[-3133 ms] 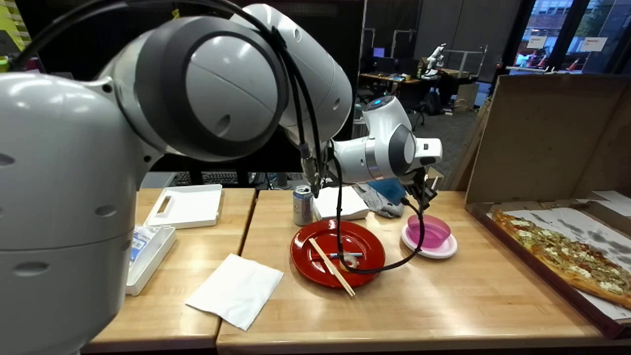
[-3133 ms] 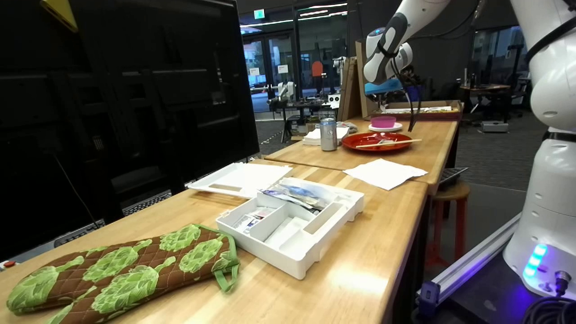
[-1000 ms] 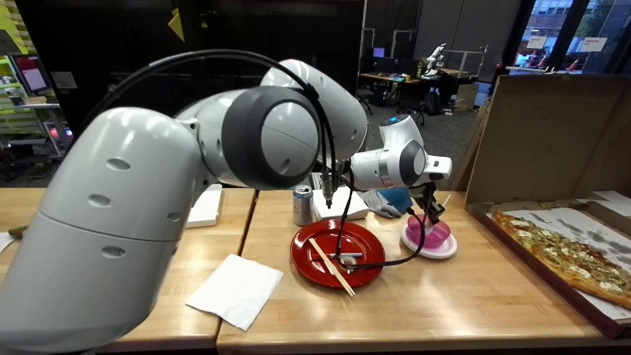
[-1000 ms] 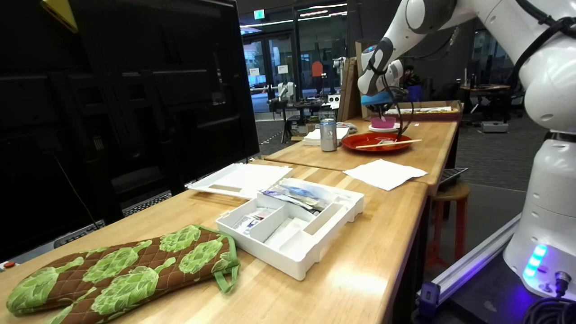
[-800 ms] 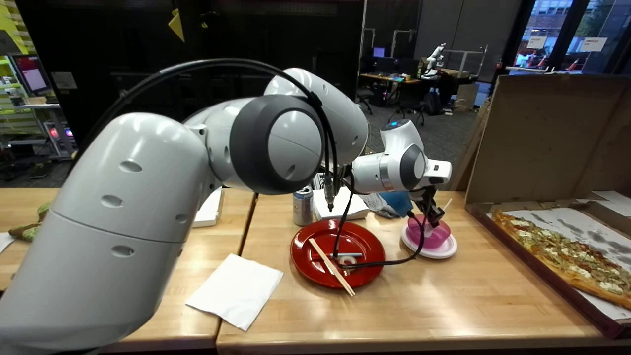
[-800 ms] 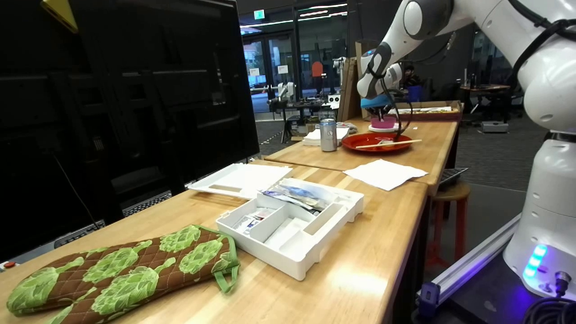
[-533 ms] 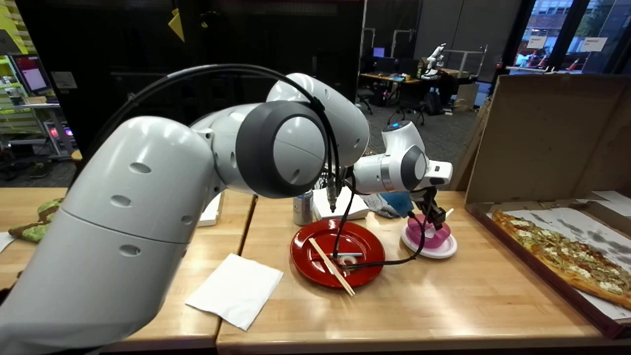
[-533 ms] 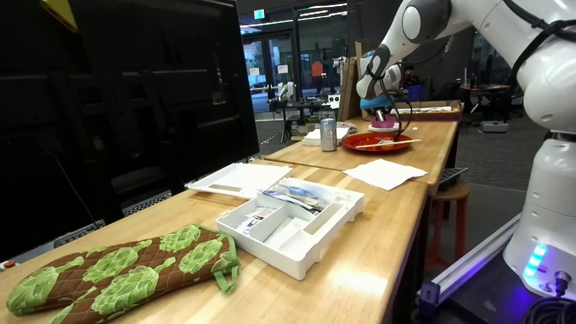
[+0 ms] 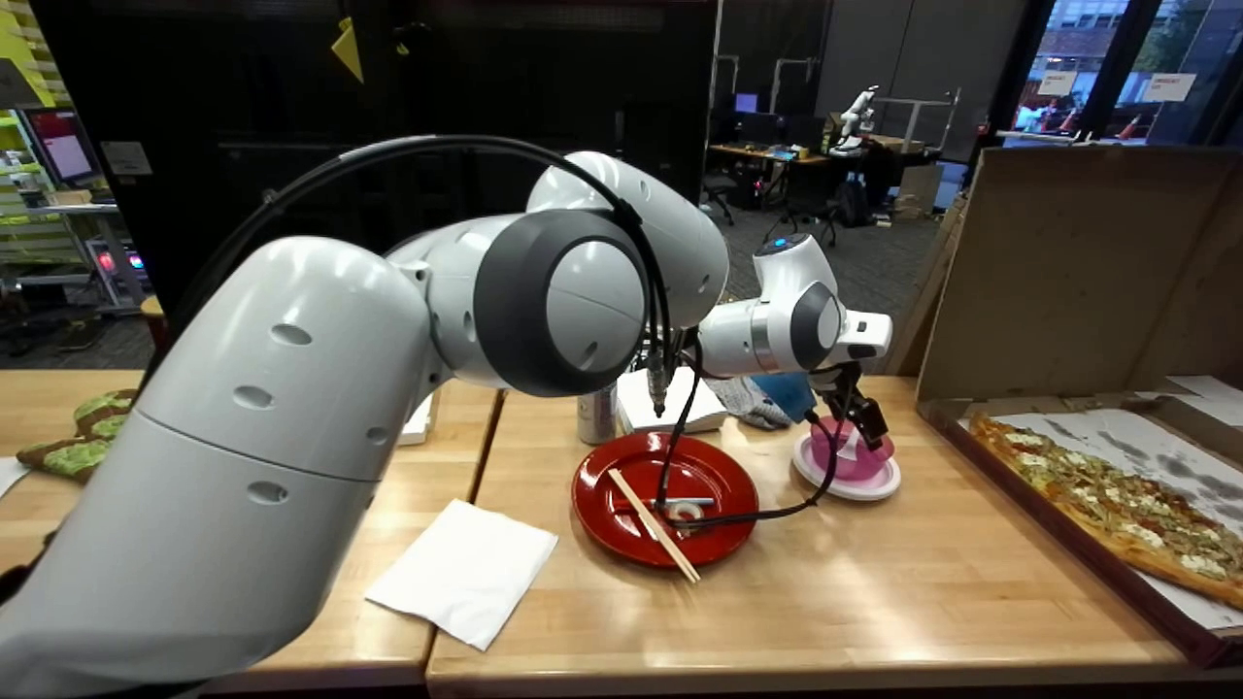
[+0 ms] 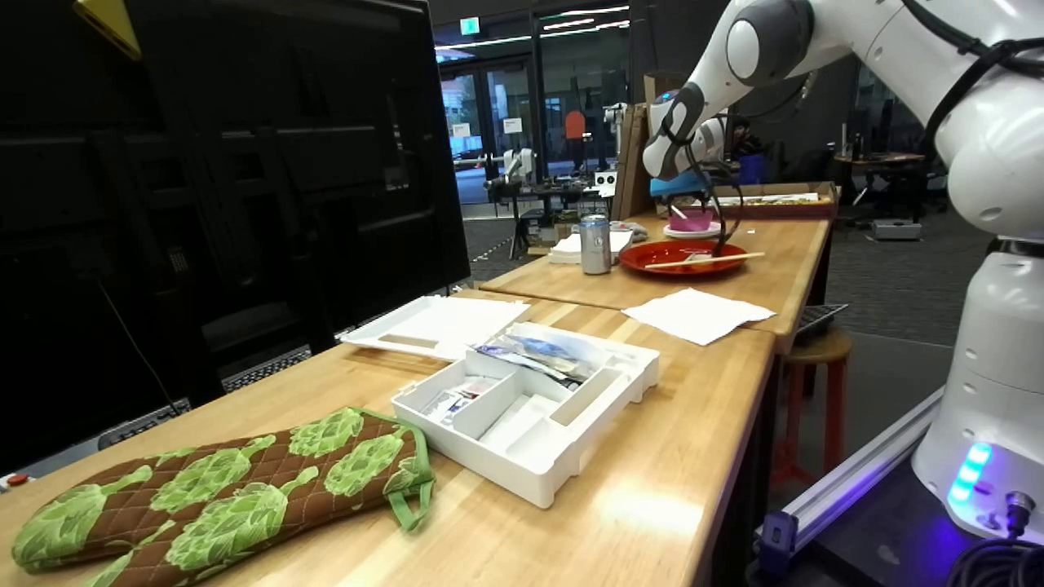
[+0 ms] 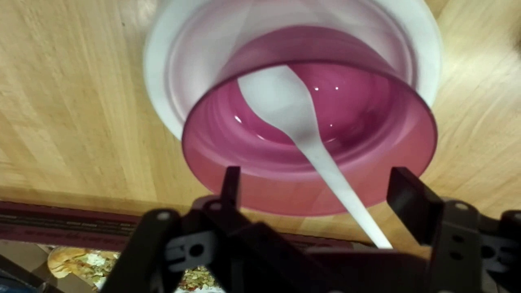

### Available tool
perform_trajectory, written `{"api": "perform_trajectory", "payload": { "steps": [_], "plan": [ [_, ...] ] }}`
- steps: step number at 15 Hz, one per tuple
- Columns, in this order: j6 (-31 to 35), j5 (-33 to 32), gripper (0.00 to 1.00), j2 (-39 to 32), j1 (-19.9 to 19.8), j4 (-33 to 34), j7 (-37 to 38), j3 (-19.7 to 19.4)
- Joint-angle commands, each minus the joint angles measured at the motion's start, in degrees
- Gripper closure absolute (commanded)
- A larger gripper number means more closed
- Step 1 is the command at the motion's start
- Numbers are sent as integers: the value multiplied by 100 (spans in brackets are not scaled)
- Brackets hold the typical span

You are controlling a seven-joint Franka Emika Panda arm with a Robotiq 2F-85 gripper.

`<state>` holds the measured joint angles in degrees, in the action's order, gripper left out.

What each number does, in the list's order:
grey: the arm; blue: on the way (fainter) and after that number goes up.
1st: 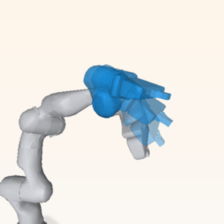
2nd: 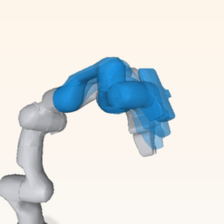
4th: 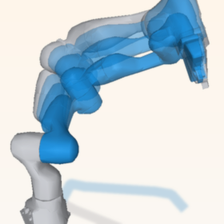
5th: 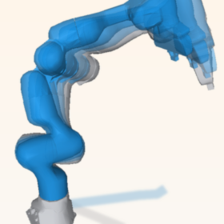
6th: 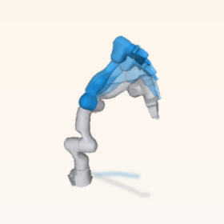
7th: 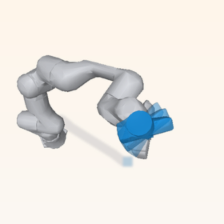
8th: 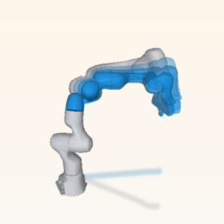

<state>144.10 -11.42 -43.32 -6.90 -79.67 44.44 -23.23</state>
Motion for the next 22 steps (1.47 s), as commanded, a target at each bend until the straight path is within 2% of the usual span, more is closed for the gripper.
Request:
{"api": "perform_trajectory", "payload": {
  "steps": [1, 6, 7, 10, 14, 16, 19, 22],
  "plan": [
    [205, 50, 0, 91, -25, -113, -87, 25],
    [729, -34, 0, 147, 2, -285, -48, -4],
    [883, -260, 0, 972, 312, -1183, -21, -186],
    [1398, -624, 0, 1442, 570, -1737, -55, -391],
    [1846, -1454, 0, 2486, 949, -2803, -286, -558],
    [1916, -1832, 0, 3045, 979, -3364, -713, -417],
    [1930, -2930, 0, 3869, 1280, -4229, -849, -606],
    [1776, -3471, 0, 4561, 1215, -4928, -1435, -452]
  ]
}}
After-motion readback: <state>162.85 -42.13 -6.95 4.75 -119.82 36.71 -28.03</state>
